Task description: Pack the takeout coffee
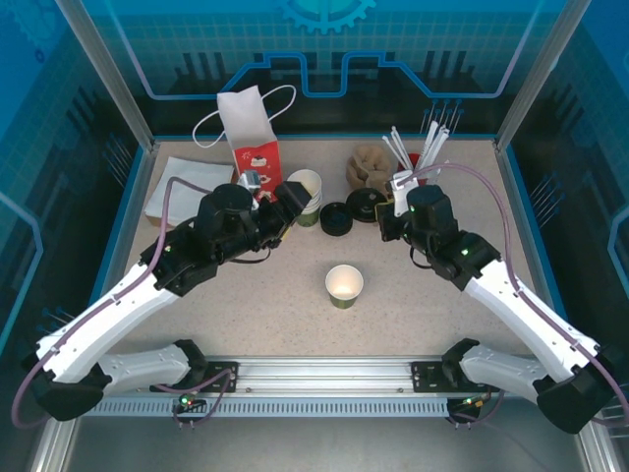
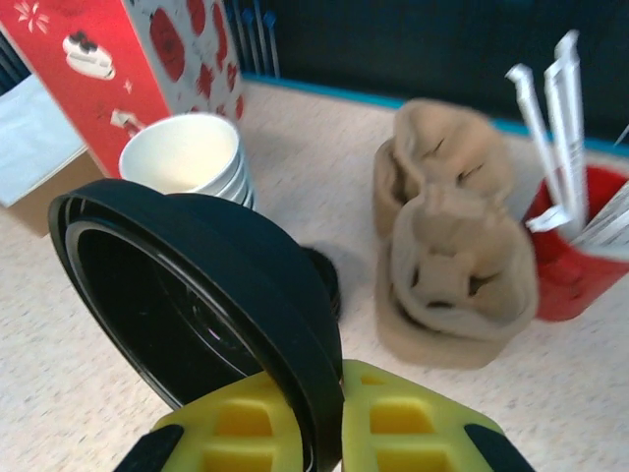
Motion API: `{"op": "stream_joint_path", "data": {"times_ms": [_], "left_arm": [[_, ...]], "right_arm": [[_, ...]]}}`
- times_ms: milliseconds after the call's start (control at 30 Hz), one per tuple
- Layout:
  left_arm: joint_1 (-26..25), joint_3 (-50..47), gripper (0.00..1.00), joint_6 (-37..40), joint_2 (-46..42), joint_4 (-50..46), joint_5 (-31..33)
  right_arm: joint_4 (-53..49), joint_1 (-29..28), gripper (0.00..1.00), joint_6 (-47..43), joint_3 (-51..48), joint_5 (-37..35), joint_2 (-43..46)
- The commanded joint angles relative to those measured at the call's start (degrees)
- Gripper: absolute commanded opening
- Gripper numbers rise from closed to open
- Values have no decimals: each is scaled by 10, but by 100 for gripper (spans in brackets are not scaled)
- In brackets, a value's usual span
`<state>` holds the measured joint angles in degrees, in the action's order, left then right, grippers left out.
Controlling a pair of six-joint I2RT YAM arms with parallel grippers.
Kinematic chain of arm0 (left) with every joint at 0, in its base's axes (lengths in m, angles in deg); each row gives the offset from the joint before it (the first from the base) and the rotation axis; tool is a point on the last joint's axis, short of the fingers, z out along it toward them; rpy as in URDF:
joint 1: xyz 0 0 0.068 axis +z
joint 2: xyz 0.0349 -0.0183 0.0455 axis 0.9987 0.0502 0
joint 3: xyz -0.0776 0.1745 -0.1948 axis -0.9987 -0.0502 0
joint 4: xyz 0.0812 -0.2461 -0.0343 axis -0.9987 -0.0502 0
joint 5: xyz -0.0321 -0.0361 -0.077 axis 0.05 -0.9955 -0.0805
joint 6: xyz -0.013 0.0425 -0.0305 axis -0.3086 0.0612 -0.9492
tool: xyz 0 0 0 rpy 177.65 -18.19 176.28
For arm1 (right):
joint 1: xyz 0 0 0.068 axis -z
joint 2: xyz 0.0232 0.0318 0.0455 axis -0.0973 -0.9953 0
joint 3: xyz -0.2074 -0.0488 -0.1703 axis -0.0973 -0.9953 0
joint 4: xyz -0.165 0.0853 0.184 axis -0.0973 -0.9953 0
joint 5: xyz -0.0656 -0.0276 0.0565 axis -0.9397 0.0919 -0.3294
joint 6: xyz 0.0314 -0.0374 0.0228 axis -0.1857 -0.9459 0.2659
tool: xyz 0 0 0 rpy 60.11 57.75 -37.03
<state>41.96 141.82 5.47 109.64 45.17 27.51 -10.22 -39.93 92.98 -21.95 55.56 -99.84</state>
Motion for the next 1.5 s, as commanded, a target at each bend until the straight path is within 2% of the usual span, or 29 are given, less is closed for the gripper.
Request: {"op": "stream_joint_path", "data": {"times_ms": [0,233,600,900,1033,1467], "left_arm": [[1,21,81,-174,16,16,11],[-9,23,74,-264,48,78,6],[-43,13,66,-360,100,149,26],[-48,11,57,-383,133,181,36],[-48,2,49,-397,141,193,43],[-48,-2,35,-408,155,193,52]], "right_arm": [[103,-40,10,-60,-28,-134,18],[193,-120,10,-137,-65,-212,33],[217,-156,10,-140,-85,-229,29],[209,-172,10,-130,-80,-230,29],[203,-179,10,-123,-79,-229,34],[187,-189,10,-107,-80,-229,44]]}}
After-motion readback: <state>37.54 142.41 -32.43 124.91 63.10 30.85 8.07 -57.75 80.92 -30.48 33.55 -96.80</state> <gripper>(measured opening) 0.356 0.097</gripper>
